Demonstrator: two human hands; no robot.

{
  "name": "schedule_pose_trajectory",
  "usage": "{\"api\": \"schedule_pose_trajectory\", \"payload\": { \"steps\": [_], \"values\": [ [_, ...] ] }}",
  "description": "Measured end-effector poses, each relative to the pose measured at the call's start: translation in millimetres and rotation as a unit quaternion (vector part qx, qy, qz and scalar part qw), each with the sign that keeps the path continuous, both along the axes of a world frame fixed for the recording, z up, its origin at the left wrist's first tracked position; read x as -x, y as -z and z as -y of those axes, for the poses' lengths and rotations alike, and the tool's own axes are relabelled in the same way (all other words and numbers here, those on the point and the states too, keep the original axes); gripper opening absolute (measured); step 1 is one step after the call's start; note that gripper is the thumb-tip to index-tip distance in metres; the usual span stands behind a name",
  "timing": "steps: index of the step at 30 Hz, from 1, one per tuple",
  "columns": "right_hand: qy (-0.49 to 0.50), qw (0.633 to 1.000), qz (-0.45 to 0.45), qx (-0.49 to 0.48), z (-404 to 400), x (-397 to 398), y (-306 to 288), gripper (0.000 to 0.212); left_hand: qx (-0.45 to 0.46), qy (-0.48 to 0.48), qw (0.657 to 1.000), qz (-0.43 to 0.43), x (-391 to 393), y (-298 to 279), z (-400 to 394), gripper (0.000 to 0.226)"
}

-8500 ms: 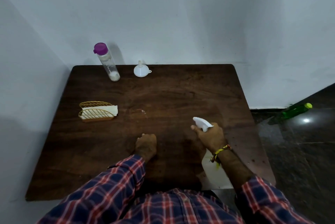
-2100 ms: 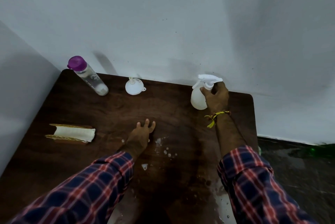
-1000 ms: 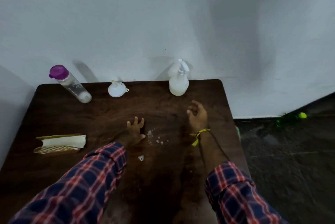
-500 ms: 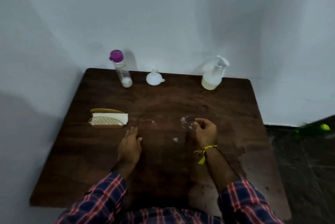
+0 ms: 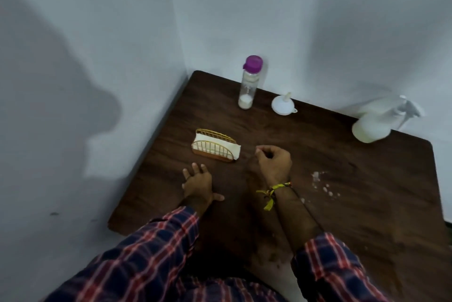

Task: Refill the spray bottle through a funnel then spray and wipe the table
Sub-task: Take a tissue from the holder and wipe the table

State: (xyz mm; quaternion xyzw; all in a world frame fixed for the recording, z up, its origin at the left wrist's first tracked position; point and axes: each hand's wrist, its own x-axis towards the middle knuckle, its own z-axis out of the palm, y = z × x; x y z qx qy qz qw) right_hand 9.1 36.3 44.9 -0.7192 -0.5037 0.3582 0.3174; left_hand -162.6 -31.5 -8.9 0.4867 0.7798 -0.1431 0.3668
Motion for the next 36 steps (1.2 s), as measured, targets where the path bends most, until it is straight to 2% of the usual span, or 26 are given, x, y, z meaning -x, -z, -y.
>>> {"api": "schedule_pose_trajectory", "payload": {
  "steps": [10,14,23,28,31,36],
  "values": [
    [-0.124,0.981,0.122,0.087,-34,41,34,0.022,0.034,0.025,0.999,0.014,3,2,-8,0.129],
    [-0.123,0.980,0.135,0.080,-34,49,42,0.030,0.028,0.020,0.999,0.027,5,5,-6,0.130],
    [-0.154,0.973,0.174,0.012,-30,55,50,0.016,0.032,0.028,0.998,0.039,8,2,-5,0.128],
    [-0.198,0.968,0.104,-0.118,-22,53,40,0.004,0.036,0.028,0.998,0.043,9,-3,-6,0.126],
    [-0.176,0.972,0.029,-0.151,-20,51,32,0.006,0.035,0.026,0.998,0.039,9,-4,-5,0.127],
    [-0.133,0.969,-0.031,-0.206,-18,50,18,0.004,0.045,0.030,0.998,0.038,9,-10,-6,0.126]
  ]
}}
